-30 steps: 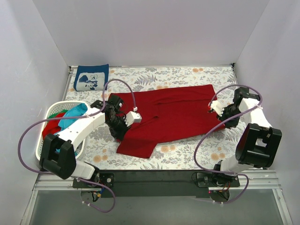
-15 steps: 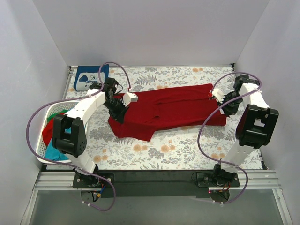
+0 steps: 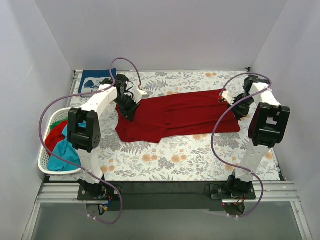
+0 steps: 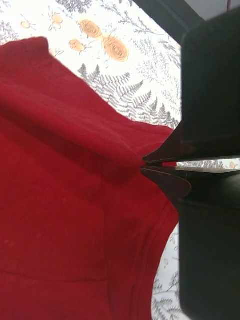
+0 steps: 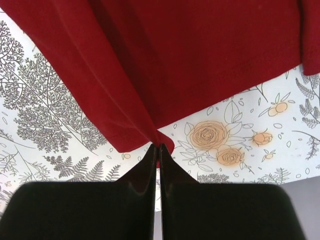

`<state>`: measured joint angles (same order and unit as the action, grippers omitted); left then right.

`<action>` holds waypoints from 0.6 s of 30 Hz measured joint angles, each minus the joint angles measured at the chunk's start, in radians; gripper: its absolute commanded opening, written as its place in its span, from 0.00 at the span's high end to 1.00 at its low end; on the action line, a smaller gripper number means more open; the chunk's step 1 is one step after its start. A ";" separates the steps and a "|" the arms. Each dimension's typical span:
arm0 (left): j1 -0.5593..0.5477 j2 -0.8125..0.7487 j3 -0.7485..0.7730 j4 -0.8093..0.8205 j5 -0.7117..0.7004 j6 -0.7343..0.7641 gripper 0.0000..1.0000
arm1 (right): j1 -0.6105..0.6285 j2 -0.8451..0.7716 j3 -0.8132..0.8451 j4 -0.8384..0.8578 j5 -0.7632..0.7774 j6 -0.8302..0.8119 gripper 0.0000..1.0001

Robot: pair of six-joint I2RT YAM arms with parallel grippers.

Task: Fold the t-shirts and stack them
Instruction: Fold the tshirt

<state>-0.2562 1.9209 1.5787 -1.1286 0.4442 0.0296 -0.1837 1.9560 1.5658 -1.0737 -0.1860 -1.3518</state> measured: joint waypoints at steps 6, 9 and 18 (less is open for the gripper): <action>0.006 0.069 0.089 -0.013 -0.017 0.016 1.00 | 0.006 0.045 0.042 -0.001 0.001 0.011 0.99; 0.013 0.090 0.124 -0.016 -0.020 0.026 1.00 | 0.009 0.058 0.060 -0.001 0.000 0.014 0.99; 0.045 0.143 0.167 -0.015 -0.034 0.039 1.00 | 0.023 0.096 0.121 -0.001 0.002 0.018 0.99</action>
<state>-0.2115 2.0640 1.7458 -1.1439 0.4103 0.0681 -0.1612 2.0518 1.6867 -1.0744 -0.1841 -1.3342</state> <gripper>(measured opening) 0.018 0.023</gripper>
